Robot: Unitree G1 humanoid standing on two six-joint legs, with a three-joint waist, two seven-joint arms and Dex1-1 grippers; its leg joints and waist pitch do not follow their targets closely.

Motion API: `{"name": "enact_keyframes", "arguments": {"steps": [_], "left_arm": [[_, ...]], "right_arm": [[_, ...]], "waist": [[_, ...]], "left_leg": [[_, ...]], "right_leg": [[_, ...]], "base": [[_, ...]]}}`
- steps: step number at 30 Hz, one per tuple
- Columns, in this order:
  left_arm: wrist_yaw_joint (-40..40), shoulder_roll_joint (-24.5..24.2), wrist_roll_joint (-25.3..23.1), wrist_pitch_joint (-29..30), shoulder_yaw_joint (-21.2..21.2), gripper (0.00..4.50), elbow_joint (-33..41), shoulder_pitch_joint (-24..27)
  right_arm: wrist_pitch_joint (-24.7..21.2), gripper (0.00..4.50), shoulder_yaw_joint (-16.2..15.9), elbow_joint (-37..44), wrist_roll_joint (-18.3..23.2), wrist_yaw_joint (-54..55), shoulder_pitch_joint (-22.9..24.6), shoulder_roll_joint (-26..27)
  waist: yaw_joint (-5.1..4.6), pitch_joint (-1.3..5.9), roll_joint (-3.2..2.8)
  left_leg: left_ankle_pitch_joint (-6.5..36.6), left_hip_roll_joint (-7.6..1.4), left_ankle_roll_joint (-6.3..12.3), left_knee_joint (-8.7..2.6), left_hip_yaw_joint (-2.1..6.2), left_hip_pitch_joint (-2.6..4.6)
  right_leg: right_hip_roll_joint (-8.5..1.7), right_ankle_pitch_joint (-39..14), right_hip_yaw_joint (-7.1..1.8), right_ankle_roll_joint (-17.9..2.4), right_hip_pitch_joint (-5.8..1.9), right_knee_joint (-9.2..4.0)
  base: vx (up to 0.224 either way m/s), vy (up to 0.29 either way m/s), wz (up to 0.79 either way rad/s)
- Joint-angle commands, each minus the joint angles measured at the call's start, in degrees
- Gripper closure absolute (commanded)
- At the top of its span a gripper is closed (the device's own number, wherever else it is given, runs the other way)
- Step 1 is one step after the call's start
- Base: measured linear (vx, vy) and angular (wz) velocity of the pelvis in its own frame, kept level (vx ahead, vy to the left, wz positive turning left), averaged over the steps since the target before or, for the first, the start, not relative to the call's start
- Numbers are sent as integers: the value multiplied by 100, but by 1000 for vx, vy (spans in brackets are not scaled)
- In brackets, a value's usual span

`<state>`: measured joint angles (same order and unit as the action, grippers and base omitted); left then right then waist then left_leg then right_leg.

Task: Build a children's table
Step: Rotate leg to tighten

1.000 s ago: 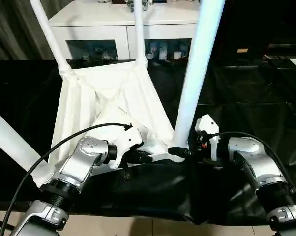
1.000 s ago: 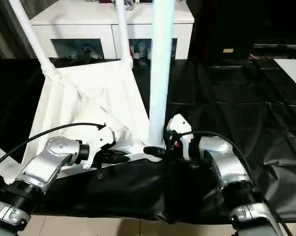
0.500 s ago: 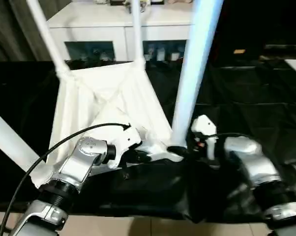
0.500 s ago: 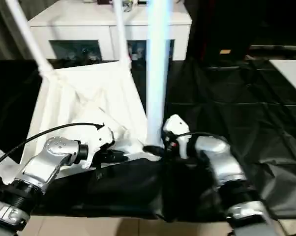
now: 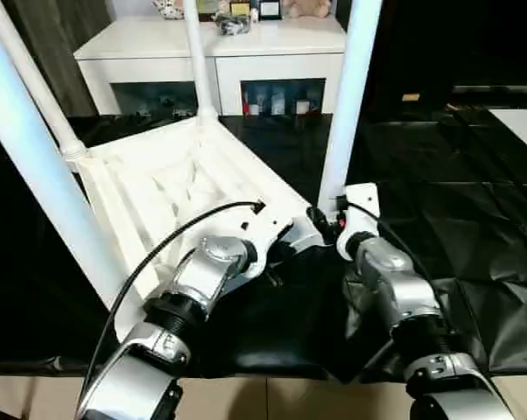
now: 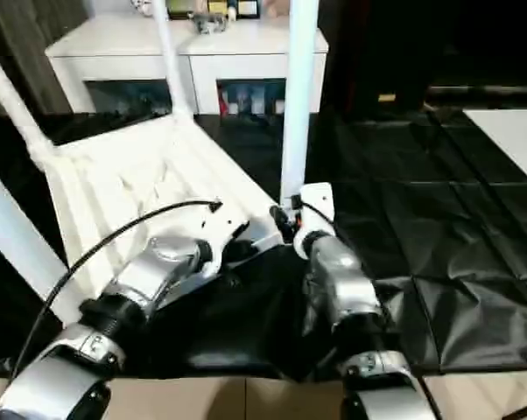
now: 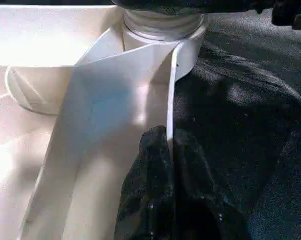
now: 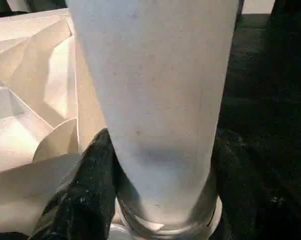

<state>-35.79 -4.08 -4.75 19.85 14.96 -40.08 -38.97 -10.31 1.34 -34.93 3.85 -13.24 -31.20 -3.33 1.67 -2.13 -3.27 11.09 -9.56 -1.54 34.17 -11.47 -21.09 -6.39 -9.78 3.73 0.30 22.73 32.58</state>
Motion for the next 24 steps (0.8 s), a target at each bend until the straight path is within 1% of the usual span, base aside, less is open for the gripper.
{"name": "enact_keyframes", "arguments": {"steps": [1, 2, 3, 4, 5, 6, 7, 8, 9, 10, 11, 12, 13, 14, 15, 16, 17, 18, 19, 20, 21, 22, 23, 24], "left_arm": [[314, -392, -203, -158, -81, 450, -41, 51], [42, -504, -186, -235, -8, 450, 100, 144], [-79, -553, -174, -265, 21, 450, 164, 185], [-468, -712, -94, -398, 87, 450, 352, 310], [-505, -726, -86, -410, 93, 450, 369, 322], [-677, -797, -28, -340, 85, 450, 466, 382], [-783, -840, 10, -280, 76, 450, 526, 420], [-1305, -1056, 124, -352, 130, 450, 776, 555], [-1481, -1139, 172, -332, 143, 450, 874, 599], [-1655, -1233, 236, -310, 166, 450, 974, 643], [-2009, -1381, 371, -420, 224, 450, 1155, 726], [-2216, -1464, 448, -523, 263, 450, 1259, 774], [-2452, -1569, 553, -493, 297, 450, 1431, 834], [-2595, -1644, 628, -452, 322, 450, 1553, 876], [-2630, -1669, 641, -430, 328, 450, 1592, 887], [-2711, -1734, 666, -377, 339, 450, 1686, 915], [-2735, -1755, 669, -362, 341, 450, 1714, 923], [-2752, -1770, 666, -354, 342, 450, 1734, 928], [-2788, -1783, 645, -326, 323, 450, 1762, 936], [-2793, -1779, 639, -318, 319, 450, 1763, 934], [-2793, -1779, 638, -317, 319, 450, 1764, 934], [-2821, -1796, 653, -304, 323, 450, 1786, 955], [-2824, -1797, 656, -304, 324, 450, 1787, 958], [-2837, -1808, 670, -298, 333, 450, 1797, 969]], "right_arm": [[96, 143, -349, 121, 83, -806, 321, -28], [195, 142, -359, 189, 137, -1061, 338, -145], [231, 142, -355, 209, 170, -1175, 341, -194], [262, 137, -367, 255, 327, -1648, 323, -391], [265, 110, -369, 260, 343, -1694, 321, -410], [238, 110, -396, 301, 412, -1992, 323, -533], [218, 99, -414, 328, 454, -2186, 326, -612], [307, 99, -565, 436, 432, -2802, 376, -929], [348, 99, -630, 483, 434, -3052, 404, -1055], [392, 99, -691, 538, 435, -3332, 439, -1186], [432, 99, -740, 587, 440, -3614, 474, -1327], [450, 99, -755, 604, 444, -3732, 487, -1389], [499, 99, -764, 597, 445, -3848, 487, -1457], [537, 99, -768, 590, 450, -3939, 486, -1504], [545, 99, -767, 578, 462, -3975, 478, -1519], [556, 99, -782, 565, 508, -4118, 461, -1557], [557, 99, -793, 565, 531, -4187, 454, -1571], [555, 99, -803, 564, 552, -4251, 448, -1582], [570, 99, -902, 559, 536, -4445, 437, -1621], [579, 99, -930, 551, 527, -4492, 433, -1633], [580, 99, -935, 550, 526, -4499, 432, -1634], [616, 99, -1017, 497, 498, -4649, 428, -1644], [627, 99, -1033, 483, 488, -4673, 426, -1645], [672, 116, -1064, 426, 446, -4709, 416, -1636]], "waist": [[-14, 244, 66], [-29, 247, 79], [-62, 245, 71], [-112, 257, 45], [-119, 277, 54], [-156, 283, 61], [-148, 277, 61], [-135, 287, 54], [-123, 296, 66], [-107, 292, 60], [-86, 296, 54], [-64, 302, 49], [-34, 312, 58], [-22, 309, 45], [-13, 318, 42], [34, 322, 43], [83, 357, 36], [83, 357, 36], [138, 387, 67], [166, 400, 55], [198, 406, 58], [221, 389, 67], [227, 384, 77], [230, 371, 75]], "left_leg": [[2764, -275, -78, -578, 256, 111], [2766, -282, -62, -595, 282, 55], [2717, -287, -54, -615, 303, -5], [2651, -296, -52, -633, 326, -54], [2658, -300, -36, -627, 337, -42], [2536, -306, 11, -615, 329, -74], [2492, -305, 54, -585, 283, -21], [2397, -299, 102, -554, 252, 22], [2278, -306, 147, -547, 247, 9], [2077, -322, 225, -544, 228, -14], [2059, -327, 241, -538, 214, 10], [1964, -323, 286, -520, 182, 44], [1836, -341, 306, -513, 169, 58], [1778, -339, 323, -506, 149, 66], [1736, -341, 338, -493, 138, 71], [1500, -350, 395, -475, 119, 60], [1202, -352, 440, -446, 117, 51], [1202, -352, 440, -446, 117, 51], [727, -341, 598, -388, 99, 39], [572, -342, 652, -374, 100, 32], [384, -336, 765, -343, 90, 21], [406, -337, 818, -345, 86, 8], [456, -338, 815, -347, 87, 6], [590, -342, 769, -364, 93, 4]], "right_leg": [[-245, -3122, -122, -497, -92, -560], [-258, -3041, -115, -480, -140, -536], [-261, -2952, -110, -490, -189, -508], [-260, -2742, -95, -551, -222, -481], [-267, -2627, -86, -607, -235, -477], [-271, -2339, -102, -756, -243, -441], [-264, -2245, -120, -904, -182, -459], [-270, -2050, -143, -1085, -171, -446], [-270, -1905, -147, -1152, -191, -427], [-267, -1672, -155, -1260, -204, -391], [-264, -1630, -157, -1302, -191, -382], [-253, -1481, -169, -1370, -162, -377], [-251, -1321, -174, -1462, -169, -341], [-237, -1254, -180, -1491, -144, -335], [-222, -1156, -179, -1526, -146, -308], [-218, -927, -191, -1591, -159, -261], [-231, -621, -187, -1640, -189, -207], [-231, -621, -187, -1640, -189, -207], [-212, -79, -184, -1746, -194, -127], [-210, 70, -176, -1776, -199, -101], [-206, 260, -173, -1804, -181, -81], [-213, 170, -167, -1802, -178, -91], [-218, 60, -166, -1784, -184, -101], [-225, -210, -165, -1739, -188, -124]], "base": [[0, 0, 0], [0, 0, 0], [0, 0, 0], [0, 0, 0], [-2, 11, -20], [0, 0, 0], [0, 0, 0], [0, 0, 0], [0, 0, 0], [0, 0, 0], [0, 0, 0], [50, -14, 7], [50, -14, 7], [52, -16, 9], [50, -15, 8], [50, -15, 8], [0, 0, 0], [0, 0, 0], [0, 0, 0], [0, 0, 0], [0, 0, 0], [0, 0, 0], [0, 0, 0], [0, 0, 0]]}}
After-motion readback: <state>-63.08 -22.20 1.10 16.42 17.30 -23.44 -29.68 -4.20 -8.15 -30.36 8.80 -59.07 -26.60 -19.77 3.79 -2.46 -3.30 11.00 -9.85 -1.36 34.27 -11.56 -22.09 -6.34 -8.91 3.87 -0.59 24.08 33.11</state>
